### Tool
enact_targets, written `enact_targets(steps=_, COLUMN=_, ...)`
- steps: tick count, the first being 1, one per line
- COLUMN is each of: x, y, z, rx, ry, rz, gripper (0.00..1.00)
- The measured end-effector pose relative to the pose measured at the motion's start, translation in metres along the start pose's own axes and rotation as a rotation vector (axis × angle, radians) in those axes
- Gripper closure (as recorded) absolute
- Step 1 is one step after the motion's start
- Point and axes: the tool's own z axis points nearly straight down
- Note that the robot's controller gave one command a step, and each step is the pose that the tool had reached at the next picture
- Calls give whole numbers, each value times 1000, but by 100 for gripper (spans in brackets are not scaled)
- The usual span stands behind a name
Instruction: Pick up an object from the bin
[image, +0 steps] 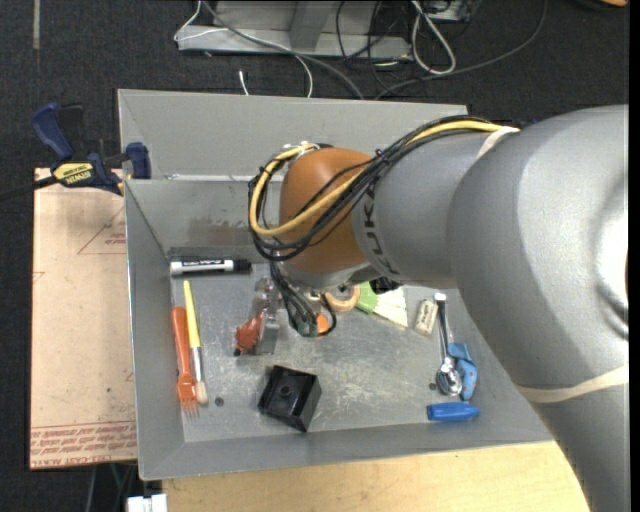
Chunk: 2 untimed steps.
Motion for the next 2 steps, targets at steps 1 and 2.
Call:
enact_targets(steps=1, x=0, y=0, z=-8, rx=-1, ry=-1, rz=0, gripper=100)
enact_targets(steps=2, x=1, y=0, z=-46, rx=0, ry=4, rz=1, gripper=100)
